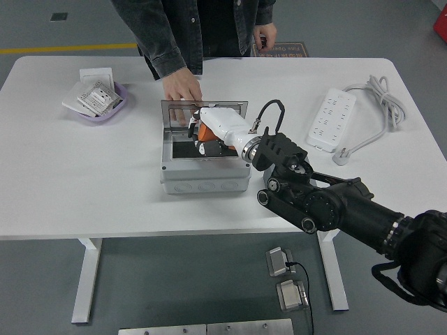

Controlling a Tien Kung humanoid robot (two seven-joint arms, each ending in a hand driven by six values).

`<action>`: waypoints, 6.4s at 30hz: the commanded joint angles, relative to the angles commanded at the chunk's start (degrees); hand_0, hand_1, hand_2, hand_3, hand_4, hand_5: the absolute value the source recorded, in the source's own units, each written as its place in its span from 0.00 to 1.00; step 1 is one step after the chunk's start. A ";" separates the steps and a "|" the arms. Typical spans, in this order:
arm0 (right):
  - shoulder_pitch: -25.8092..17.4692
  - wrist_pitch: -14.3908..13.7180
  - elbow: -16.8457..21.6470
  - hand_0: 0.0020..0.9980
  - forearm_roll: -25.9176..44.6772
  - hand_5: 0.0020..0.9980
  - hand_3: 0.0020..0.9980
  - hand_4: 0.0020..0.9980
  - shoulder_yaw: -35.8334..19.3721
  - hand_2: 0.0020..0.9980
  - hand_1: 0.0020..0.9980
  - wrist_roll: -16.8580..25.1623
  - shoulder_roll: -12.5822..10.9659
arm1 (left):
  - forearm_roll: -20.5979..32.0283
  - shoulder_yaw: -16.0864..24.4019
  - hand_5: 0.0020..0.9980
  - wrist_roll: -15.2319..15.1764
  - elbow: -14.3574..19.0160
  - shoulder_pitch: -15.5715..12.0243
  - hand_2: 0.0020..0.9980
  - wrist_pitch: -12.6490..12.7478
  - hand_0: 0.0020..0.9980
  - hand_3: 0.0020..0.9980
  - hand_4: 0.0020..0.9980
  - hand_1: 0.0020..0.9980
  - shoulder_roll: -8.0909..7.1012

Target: Pick up the cylinder from the cube,place it in the box,flap close box

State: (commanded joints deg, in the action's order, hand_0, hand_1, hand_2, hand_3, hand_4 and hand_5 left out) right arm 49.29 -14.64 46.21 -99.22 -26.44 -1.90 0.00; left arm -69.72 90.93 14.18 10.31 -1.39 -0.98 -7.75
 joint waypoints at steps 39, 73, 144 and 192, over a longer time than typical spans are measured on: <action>3.87 0.75 -2.42 0.05 -1.85 0.00 0.25 0.05 5.01 0.30 0.09 -2.10 0.00 | -0.67 0.32 0.31 0.02 0.00 0.22 0.65 -0.15 0.64 0.67 0.75 0.67 -0.23; 3.83 1.08 -2.25 0.05 0.62 0.00 0.29 0.07 5.62 0.31 0.10 0.28 0.00 | -2.25 0.94 0.30 0.03 0.00 0.23 0.65 -0.39 0.64 0.67 0.75 0.67 -0.05; 9.46 4.15 -1.00 0.53 13.62 0.50 0.73 0.84 -7.49 0.60 0.48 -0.71 -4.58 | -1.04 -0.03 0.30 -0.30 0.00 -0.47 0.65 -0.51 0.64 0.67 0.75 0.67 0.25; -0.98 6.21 15.13 0.52 12.17 0.50 0.73 0.82 -1.91 0.61 0.47 2.88 -13.58 | -0.32 -1.21 0.30 -0.87 0.00 -0.66 0.65 -0.64 0.64 0.67 0.75 0.67 0.79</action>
State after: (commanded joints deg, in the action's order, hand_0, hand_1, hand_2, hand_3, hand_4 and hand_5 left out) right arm 48.31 -8.43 61.34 -87.05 -28.35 0.98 -13.58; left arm -70.04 89.72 13.31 10.31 -2.06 -1.62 -6.96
